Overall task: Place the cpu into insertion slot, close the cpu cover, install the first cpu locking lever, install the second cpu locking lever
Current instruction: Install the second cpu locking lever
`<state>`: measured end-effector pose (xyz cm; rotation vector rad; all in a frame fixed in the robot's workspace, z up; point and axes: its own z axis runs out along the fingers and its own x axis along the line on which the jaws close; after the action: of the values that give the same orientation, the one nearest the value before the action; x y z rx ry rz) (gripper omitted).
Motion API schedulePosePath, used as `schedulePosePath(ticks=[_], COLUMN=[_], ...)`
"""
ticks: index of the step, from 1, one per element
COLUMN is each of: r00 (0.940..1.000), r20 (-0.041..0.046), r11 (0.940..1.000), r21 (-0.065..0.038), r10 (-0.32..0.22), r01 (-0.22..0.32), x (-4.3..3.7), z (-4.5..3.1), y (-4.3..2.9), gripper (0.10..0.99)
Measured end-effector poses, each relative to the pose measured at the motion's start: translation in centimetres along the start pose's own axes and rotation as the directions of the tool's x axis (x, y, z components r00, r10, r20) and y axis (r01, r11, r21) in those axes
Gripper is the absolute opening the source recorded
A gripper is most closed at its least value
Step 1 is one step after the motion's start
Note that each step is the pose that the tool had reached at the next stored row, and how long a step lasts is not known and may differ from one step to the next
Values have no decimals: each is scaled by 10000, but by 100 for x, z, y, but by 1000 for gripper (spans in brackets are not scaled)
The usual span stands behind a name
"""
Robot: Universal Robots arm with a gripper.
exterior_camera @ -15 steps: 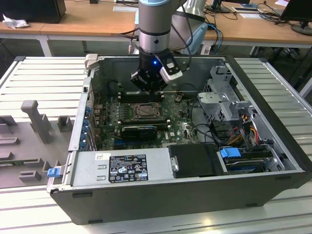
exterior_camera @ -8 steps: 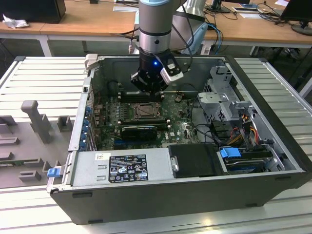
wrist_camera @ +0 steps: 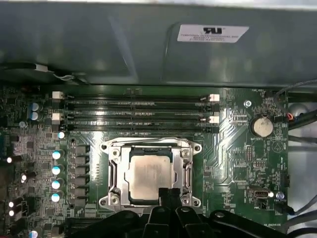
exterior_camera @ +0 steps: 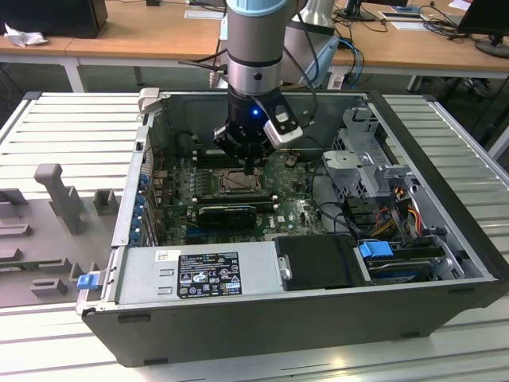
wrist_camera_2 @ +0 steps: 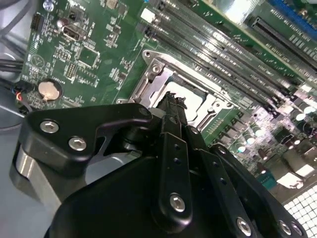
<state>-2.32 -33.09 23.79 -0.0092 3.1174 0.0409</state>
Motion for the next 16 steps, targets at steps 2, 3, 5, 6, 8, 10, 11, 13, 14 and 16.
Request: schedulePosePath(ticks=[2, 3, 5, 6, 8, 10, 11, 13, 14, 16], r00=[10000, 10000, 9998, 9998, 9998, 9998, 9998, 9997, 9996, 9996], r20=[-31, -59, -190, -192, -195, -196, -213, -259, -272, -270], r11=[10000, 10000, 10000, 10000, 10000, 10000, 10000, 9998, 9984, 9974], r21=[-12, -27, -47, -49, -46, -45, -49, -217, -559, -718], r10=[2, 4, 10, 11, 10, 9, 11, 12, 12, 10], r01=[-2, -4, -11, -12, -11, -10, -12, -18, -27, -29], x=[-1, -1, -2, -2, -1, 0, 0, 1, 1, 14], z=[-20, -41, -108, -109, -112, -113, -111, -110, -109, -98], y=[-9, -13, -25, -42, -109, -192, -212, -233, -253, -323], gripper=[106, 106, 106, 106, 106, 106, 106, 106, 106, 106])
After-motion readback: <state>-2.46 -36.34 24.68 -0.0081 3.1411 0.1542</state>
